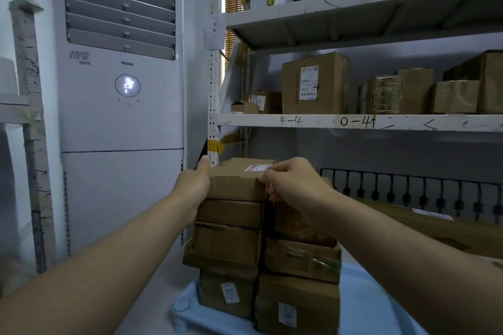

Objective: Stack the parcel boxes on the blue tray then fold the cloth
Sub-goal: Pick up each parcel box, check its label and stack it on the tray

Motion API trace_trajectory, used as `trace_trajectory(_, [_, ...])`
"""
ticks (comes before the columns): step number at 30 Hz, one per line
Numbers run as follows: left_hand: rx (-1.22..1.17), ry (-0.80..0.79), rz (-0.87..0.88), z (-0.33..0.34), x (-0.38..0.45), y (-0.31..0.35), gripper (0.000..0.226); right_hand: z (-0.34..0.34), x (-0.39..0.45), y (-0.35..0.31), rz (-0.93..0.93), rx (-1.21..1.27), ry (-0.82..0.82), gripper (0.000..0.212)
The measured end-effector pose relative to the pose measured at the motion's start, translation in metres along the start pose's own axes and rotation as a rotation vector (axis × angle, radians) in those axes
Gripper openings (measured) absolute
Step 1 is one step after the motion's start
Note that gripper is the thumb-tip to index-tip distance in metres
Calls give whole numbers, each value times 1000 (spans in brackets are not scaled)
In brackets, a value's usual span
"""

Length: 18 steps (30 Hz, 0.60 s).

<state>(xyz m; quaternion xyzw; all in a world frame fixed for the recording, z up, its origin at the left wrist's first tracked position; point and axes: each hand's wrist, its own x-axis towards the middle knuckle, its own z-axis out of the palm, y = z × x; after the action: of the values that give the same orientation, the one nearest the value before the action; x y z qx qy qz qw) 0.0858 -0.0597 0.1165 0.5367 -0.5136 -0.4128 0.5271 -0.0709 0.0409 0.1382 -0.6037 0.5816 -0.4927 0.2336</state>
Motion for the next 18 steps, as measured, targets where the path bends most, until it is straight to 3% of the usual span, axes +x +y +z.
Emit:
trace_trajectory(5, [75, 115, 113, 5, -9, 5, 64, -5, -7, -2, -20, 39, 14, 26])
trace_trajectory(11, [221, 468, 572, 24, -39, 37, 42, -28, -18, 3, -46, 77, 16, 12])
trace_trajectory(15, [149, 338, 852, 70, -75, 58, 31, -62, -31, 19, -20, 120, 40, 13])
trace_trajectory(18, [102, 123, 909, 115, -102, 59, 34, -95, -47, 41, 26, 155, 98, 18])
